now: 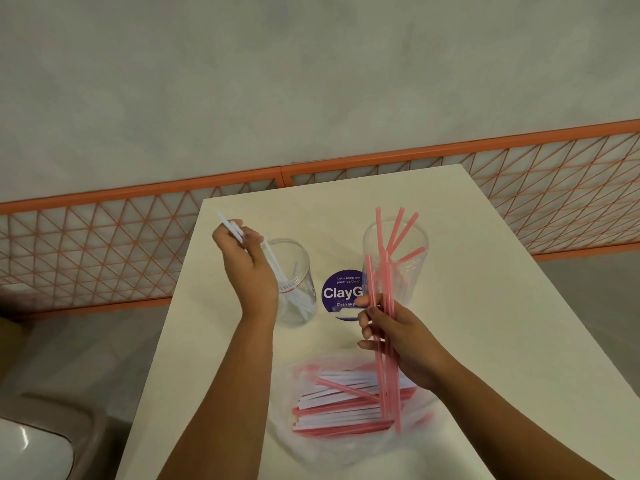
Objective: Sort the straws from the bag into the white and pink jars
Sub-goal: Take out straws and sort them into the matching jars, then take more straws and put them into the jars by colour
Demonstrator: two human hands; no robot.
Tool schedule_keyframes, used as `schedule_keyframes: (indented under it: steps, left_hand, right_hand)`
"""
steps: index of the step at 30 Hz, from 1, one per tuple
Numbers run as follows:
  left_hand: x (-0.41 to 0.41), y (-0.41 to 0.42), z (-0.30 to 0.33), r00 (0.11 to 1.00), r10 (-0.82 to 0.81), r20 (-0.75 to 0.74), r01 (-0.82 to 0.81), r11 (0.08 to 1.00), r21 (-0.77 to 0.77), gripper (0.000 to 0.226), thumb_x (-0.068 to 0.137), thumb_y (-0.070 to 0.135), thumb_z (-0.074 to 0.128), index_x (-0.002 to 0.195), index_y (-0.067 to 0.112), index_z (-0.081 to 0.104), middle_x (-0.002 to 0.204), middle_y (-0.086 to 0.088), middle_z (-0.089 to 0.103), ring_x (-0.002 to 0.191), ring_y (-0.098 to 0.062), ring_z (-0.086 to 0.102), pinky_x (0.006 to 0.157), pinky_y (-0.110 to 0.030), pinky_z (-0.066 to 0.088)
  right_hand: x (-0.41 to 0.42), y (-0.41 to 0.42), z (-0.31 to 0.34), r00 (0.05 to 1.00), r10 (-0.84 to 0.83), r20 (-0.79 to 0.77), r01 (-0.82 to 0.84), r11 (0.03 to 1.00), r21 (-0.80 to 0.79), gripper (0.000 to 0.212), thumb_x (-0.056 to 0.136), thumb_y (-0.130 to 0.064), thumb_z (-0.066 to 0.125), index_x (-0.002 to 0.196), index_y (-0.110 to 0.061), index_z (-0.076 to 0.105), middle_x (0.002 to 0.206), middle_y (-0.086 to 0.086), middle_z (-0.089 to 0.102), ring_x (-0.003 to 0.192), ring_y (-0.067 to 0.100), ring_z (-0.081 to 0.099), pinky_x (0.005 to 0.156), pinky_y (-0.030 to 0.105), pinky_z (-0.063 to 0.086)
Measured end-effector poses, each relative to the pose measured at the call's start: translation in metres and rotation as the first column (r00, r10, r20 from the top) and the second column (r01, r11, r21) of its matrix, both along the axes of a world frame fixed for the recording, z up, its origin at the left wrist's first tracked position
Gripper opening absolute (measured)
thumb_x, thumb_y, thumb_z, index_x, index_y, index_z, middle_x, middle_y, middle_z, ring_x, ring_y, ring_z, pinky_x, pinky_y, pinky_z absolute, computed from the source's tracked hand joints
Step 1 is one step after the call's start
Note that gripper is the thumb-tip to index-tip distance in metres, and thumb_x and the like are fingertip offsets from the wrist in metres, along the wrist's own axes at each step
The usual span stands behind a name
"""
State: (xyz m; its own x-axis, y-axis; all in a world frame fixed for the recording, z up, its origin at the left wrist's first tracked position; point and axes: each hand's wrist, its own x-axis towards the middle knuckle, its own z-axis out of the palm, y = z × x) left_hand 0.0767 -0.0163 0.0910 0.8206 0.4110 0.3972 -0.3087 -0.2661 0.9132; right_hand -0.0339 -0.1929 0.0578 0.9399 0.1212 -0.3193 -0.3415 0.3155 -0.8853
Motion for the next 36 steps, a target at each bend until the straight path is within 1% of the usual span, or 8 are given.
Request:
schedule_keyframes:
  steps: [6,8,10,13,16,18,25,36]
  left_hand:
    - [-0.002,0.000,-0.001,0.997,0.022,-0.070,-0.014,0.994,0.109,0.015,0.092,0.003,0.045,0.103,0.012,0.050,0.091,-0.009,0.062,0.079,-0.004,0.056,0.069,-0.004,0.039]
    - [-0.001,0.000,-0.003,0.992,0.027,-0.122,0.001,0.975,0.223,0.013,0.092,0.007,0.048,0.098,0.012,0.057,0.100,-0.007,0.064,0.093,-0.016,0.059,0.082,-0.009,0.040]
    - [-0.001,-0.004,-0.006,0.983,0.110,-0.148,-0.035,0.900,0.434,0.015,0.091,0.015,0.052,0.103,0.013,0.061,0.110,-0.005,0.064,0.109,-0.022,0.057,0.109,-0.031,0.031]
    - [-0.010,-0.023,0.000,0.993,0.108,-0.039,-0.066,0.816,0.574,0.028,0.092,0.024,0.050,0.118,0.015,0.056,0.125,-0.006,0.058,0.125,-0.023,0.046,0.114,-0.039,0.011]
    - [-0.025,-0.052,0.009,0.968,-0.225,-0.113,0.252,0.849,0.465,0.039,0.096,0.024,0.044,0.134,0.014,0.042,0.142,-0.006,0.045,0.134,-0.018,0.038,0.112,-0.026,0.027]
    - [-0.030,-0.070,0.008,0.892,-0.384,-0.239,0.452,0.775,0.441,0.047,0.097,0.025,0.042,0.142,0.016,0.030,0.151,-0.002,0.033,0.138,-0.014,0.030,0.107,-0.014,0.022]
    - [-0.025,-0.106,-0.017,0.745,-0.414,-0.523,0.659,0.581,0.477,0.061,0.098,0.028,0.038,0.148,0.019,0.005,0.158,0.001,0.006,0.145,-0.016,0.009,0.114,-0.029,0.019]
    - [-0.026,-0.109,-0.032,0.774,-0.412,-0.482,0.631,0.569,0.527,0.057,0.100,0.022,0.036,0.148,0.020,0.006,0.158,0.005,0.005,0.145,-0.014,0.011,0.113,-0.027,0.022]
  right_hand:
    - [0.000,-0.005,0.001,0.999,-0.033,-0.009,0.034,0.999,0.010,0.023,0.099,-0.016,0.039,0.109,-0.011,0.059,0.083,0.003,0.065,0.078,0.017,0.064,0.081,0.035,0.054]
    - [0.002,-0.008,0.003,0.999,-0.046,-0.003,0.046,0.999,0.008,0.023,0.099,-0.016,0.039,0.112,-0.011,0.058,0.083,0.003,0.066,0.077,0.017,0.065,0.078,0.034,0.055]
    - [0.006,-0.011,0.009,0.997,-0.077,0.028,0.076,0.997,0.009,0.022,0.100,-0.016,0.038,0.111,-0.011,0.057,0.079,0.003,0.062,0.068,0.014,0.062,0.070,0.029,0.057]
    - [0.020,-0.017,0.025,0.971,-0.205,0.123,0.201,0.979,0.043,0.020,0.100,-0.014,0.036,0.100,-0.013,0.055,0.067,0.001,0.049,0.048,0.005,0.044,0.057,0.022,0.048]
    - [0.042,-0.028,0.048,0.894,-0.373,0.248,0.370,0.927,0.061,0.022,0.101,-0.016,0.035,0.091,-0.016,0.055,0.062,-0.002,0.042,0.048,0.005,0.037,0.058,0.026,0.039]
    - [0.056,-0.035,0.066,0.813,-0.473,0.340,0.481,0.874,0.065,0.023,0.101,-0.013,0.033,0.090,-0.016,0.053,0.062,-0.002,0.040,0.049,0.006,0.038,0.055,0.022,0.040]
    - [0.100,-0.045,0.095,0.524,-0.599,0.606,0.703,0.706,0.089,0.018,0.101,-0.017,0.033,0.090,-0.022,0.046,0.067,-0.003,0.039,0.058,0.007,0.039,0.059,0.021,0.041]
    - [0.114,-0.042,0.042,0.682,-0.438,0.586,0.686,0.661,-0.304,0.008,0.095,-0.011,0.046,0.096,-0.016,0.053,0.082,-0.012,0.056,0.073,-0.002,0.056,0.074,0.013,0.049]
